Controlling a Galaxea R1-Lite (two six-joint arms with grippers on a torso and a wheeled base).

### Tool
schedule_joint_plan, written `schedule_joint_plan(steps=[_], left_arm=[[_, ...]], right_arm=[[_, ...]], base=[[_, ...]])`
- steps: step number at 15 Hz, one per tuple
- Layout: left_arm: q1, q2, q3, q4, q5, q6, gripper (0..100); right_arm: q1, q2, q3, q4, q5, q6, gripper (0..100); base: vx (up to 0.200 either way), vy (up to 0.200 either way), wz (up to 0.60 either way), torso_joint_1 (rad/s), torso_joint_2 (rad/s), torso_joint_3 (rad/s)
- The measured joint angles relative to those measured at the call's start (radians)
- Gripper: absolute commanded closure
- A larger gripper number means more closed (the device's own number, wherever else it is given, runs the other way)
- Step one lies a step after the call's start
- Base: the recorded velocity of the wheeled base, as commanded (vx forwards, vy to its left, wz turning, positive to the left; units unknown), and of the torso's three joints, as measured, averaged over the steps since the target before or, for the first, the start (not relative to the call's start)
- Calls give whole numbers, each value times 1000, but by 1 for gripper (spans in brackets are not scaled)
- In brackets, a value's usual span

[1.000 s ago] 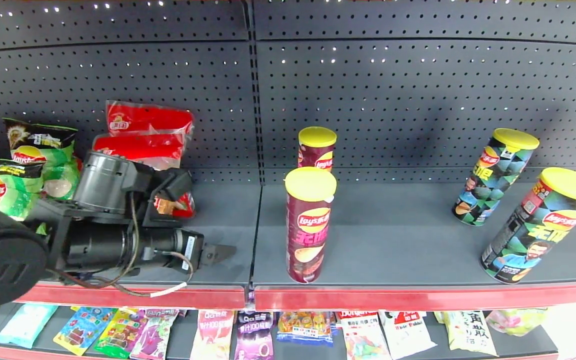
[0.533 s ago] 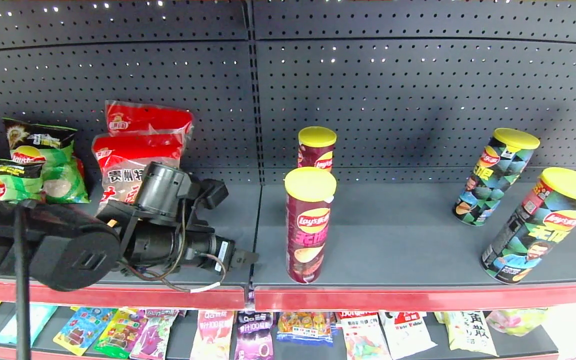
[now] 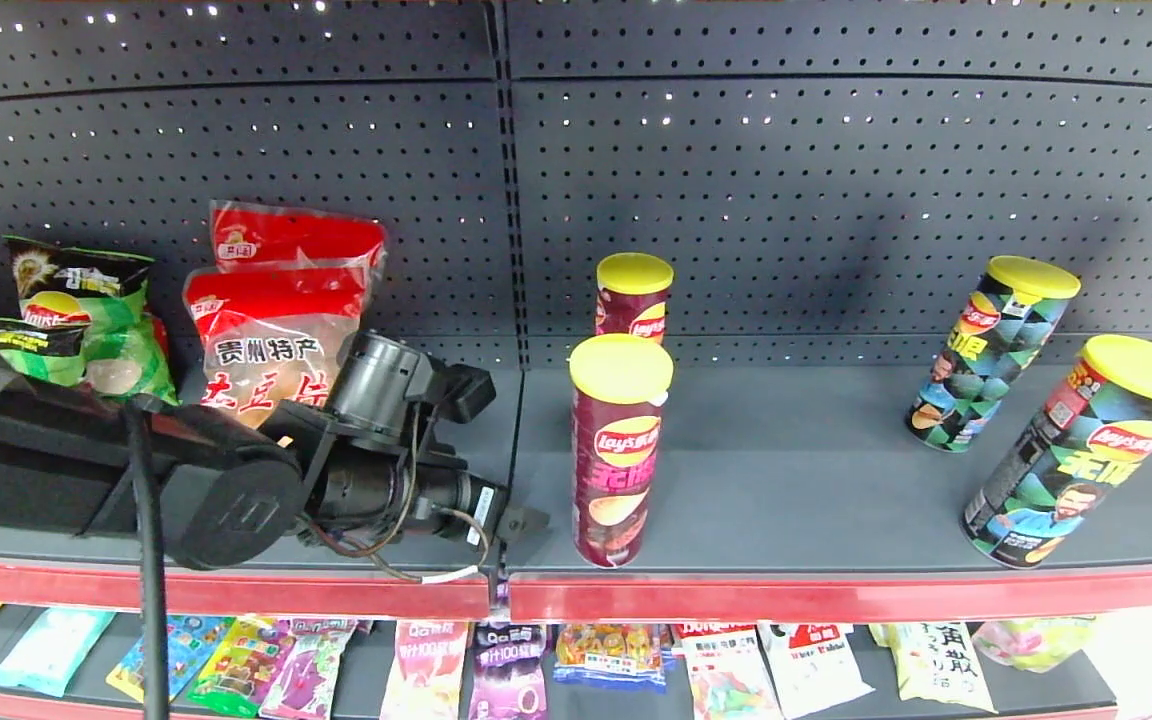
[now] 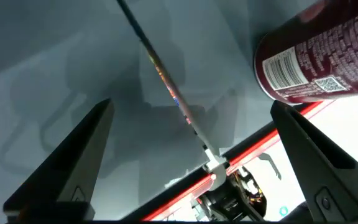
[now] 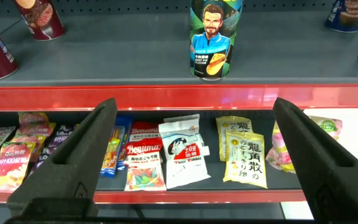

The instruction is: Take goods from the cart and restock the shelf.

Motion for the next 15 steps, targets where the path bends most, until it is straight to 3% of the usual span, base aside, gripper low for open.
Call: schedule_joint_plan(steps=[15], left_arm=[[-30,85,-74,0,11,30,0]], right_arm=[[0,0,0,0,0,0,0]], base=[[0,0,0,0,0,0]])
